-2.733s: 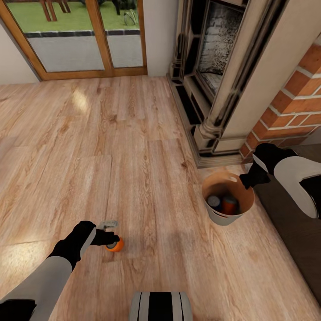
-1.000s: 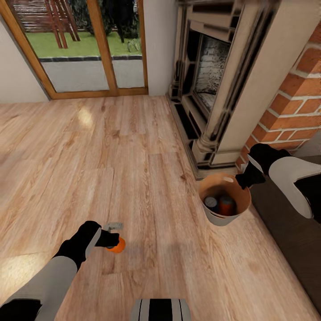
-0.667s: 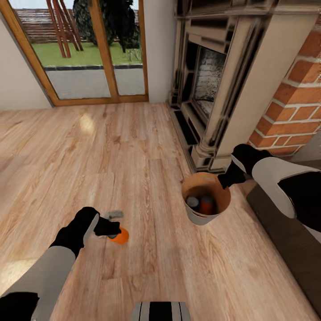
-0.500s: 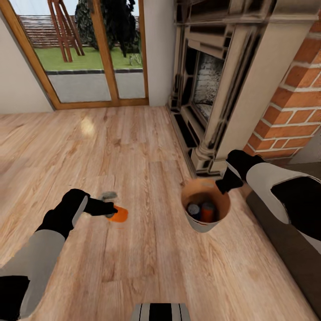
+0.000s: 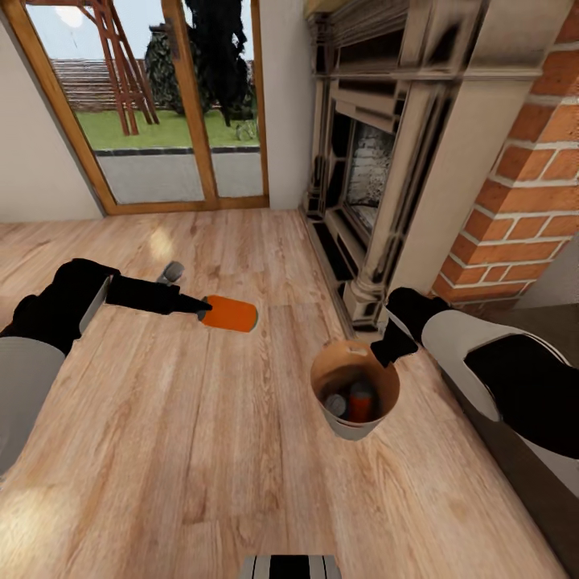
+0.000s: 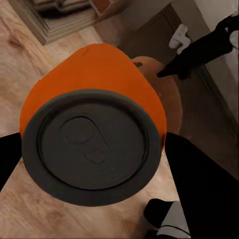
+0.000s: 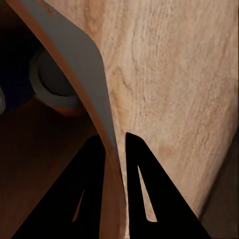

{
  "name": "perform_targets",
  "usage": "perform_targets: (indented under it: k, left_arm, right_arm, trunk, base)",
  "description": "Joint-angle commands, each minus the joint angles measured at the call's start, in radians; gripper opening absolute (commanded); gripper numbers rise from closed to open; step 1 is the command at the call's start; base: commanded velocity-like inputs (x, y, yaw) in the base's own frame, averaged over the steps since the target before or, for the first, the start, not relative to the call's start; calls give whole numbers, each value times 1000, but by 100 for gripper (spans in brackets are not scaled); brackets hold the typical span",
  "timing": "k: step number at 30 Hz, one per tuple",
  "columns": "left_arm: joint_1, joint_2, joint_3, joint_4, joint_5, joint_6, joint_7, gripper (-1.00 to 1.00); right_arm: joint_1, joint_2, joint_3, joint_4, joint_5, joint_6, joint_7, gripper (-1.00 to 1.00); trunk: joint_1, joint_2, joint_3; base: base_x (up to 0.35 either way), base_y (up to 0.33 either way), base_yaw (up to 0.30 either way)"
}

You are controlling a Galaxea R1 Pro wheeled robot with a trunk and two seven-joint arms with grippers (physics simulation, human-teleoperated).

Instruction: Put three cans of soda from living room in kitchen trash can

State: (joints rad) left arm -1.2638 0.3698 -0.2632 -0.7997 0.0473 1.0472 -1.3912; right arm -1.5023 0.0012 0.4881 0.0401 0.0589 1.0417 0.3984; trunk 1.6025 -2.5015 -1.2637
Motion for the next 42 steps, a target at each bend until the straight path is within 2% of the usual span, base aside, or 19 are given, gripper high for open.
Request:
perform_targets:
  k: [1,2,4,6,8,9,10,14,18,21,25,31,34,36,42]
  left_arm:
    - [-8,-1,-3,0,-9,0,-17,-100]
    - [-14,-2,-7,0,-9,0,-29,-100]
    - [-27,-9,-37,0,-10,0,-58,-100]
    - [-31,-16,-58,-1,-11,0,-65,-100]
    - [-34,-39,-90,-2,-13,0,-69,-100]
    - [-35,-74,-116,-1,-16,0,-65,-100]
    - [-36,-96,-134,-2,-17,0,-58,-100]
    - [-37,-130,-182,-1,-18,0,-35,-100]
    - [-38,-180,-265,15,-18,0,29,-100]
    - [-38,-207,-296,37,-18,0,54,-100]
    - [-38,-218,-311,47,-18,0,69,-100]
    - [-38,-251,-318,52,-18,0,116,-100]
    - [-38,-280,-318,82,-18,0,161,-100]
    - [-38,-293,-318,94,-18,0,182,-100]
    - [-38,-356,-318,120,-18,0,277,-100]
  right_arm:
    - [0,7,-29,0,-34,5,8,-100]
    - [0,14,-29,0,-34,5,8,-100]
    - [0,50,-32,-2,-33,5,8,-100]
    - [0,65,-39,-3,-33,5,8,-100]
    - [1,81,-60,-5,-33,5,5,-100]
    - [1,90,-79,-7,-32,5,2,-100]
    - [2,97,-87,-10,-32,5,1,-100]
    - [2,117,-97,-13,-32,5,-1,-100]
    - [2,145,-101,-14,-32,5,-2,-100]
    - [2,153,-103,-14,-32,5,-3,-100]
    - [2,156,-104,-14,-32,5,-3,-100]
    - [2,162,-105,-13,-35,5,-3,-100]
    - [2,173,-105,-13,-36,5,-3,-100]
    - [2,173,-105,-13,-36,5,-3,-100]
    - [3,173,-105,-12,-36,5,-3,-100]
  trunk:
    - [0,0,4]
    - [-1,1,8]
    - [-2,1,15]
    - [-3,1,23]
    - [-10,15,29]
    - [-14,22,33]
    - [-18,29,36]
    - [-33,57,48]
    - [-49,85,61]
    - [-60,106,70]
    - [-75,134,83]
    - [-98,176,102]
    - [-110,197,111]
    - [-118,211,117]
    - [-141,253,136]
  base:
    - [0,0,0]
    - [0,0,0]
    - [0,0,0]
    - [0,0,0]
    - [0,0,0]
    - [0,0,0]
    - [0,0,0]
    - [0,0,0]
    - [0,0,0]
    - [0,0,0]
    - [0,0,0]
    - [0,0,0]
    - [0,0,0]
    - [0,0,0]
    - [0,0,0]
